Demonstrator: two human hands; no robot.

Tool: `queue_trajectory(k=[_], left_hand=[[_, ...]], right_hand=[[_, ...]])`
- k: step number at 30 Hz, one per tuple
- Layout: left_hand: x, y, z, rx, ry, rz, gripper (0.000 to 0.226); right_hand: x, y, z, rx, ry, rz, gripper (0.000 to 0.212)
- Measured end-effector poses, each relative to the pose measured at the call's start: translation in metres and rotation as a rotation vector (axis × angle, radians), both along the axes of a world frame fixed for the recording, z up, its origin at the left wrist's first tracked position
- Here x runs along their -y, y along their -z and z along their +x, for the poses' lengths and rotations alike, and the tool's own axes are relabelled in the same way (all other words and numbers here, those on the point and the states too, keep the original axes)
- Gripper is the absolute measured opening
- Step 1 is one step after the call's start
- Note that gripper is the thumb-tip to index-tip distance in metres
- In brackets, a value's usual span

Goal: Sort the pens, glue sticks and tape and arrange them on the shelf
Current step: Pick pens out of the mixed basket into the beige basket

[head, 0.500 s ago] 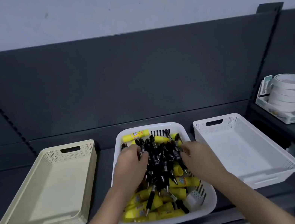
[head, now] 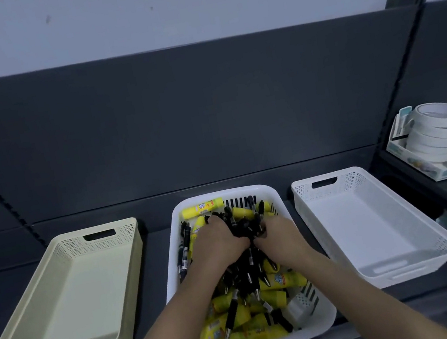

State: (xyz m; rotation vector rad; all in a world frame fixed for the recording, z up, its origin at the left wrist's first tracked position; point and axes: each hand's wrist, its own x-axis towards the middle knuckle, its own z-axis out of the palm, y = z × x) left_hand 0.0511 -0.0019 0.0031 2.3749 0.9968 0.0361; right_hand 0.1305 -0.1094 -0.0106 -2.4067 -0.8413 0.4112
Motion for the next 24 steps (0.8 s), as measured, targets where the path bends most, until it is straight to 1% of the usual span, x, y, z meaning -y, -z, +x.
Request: queue_trajectory(k=[1,4,7,8,10,12,14,16,18,21,23,24], left_hand=[[0.001,-0.002,0.001,0.001,-0.002,-0.026,0.058],[0.001,-0.002,0.003,0.05,-0.025,-0.097,0.034],[0.0,0.0,0.001,0.075,-0.025,-0.134,0.039],[-0.001,0.0,0.001,0.101,-0.04,-0.154,0.038],[-0.006,0.003,0.001,0.182,-0.092,-0.187,0.033],[-0.013,0.007,-0.001,0.293,-0.166,-0.281,0.023],[-0.02,0.009,-0.005,0.406,-0.216,-0.374,0.013],[-0.026,0.01,-0.011,0.424,-0.2,-0.36,0.009],[-0.027,0.009,-0.02,0.43,-0.176,-0.394,0.003],[-0.028,0.012,-0.031,0.431,-0.175,-0.481,0.013],[-0.03,0.015,-0.037,0.445,-0.195,-0.559,0.016],[-0.03,0.015,-0.038,0.457,-0.213,-0.613,0.016]], right_hand=[[0.001,0.0,0.0,-0.006,0.003,0.0,0.025],[0.007,-0.002,0.001,-0.023,0.027,0.047,0.026],[0.011,-0.004,-0.001,-0.083,0.104,0.134,0.013],[0.012,-0.004,-0.001,-0.103,0.121,0.163,0.014],[0.012,-0.004,-0.002,-0.135,0.125,0.195,0.016],[0.009,-0.005,-0.002,-0.161,0.12,0.199,0.015],[0.006,-0.006,-0.001,-0.162,0.107,0.17,0.021],[0.003,-0.007,-0.004,-0.111,0.06,0.098,0.031],[-0.001,-0.008,-0.011,-0.01,-0.001,0.002,0.036],[-0.005,-0.006,-0.024,0.133,-0.056,-0.069,0.034],[-0.008,-0.006,-0.027,0.131,-0.053,-0.065,0.031],[-0.008,-0.008,-0.026,0.093,-0.034,-0.058,0.03]])
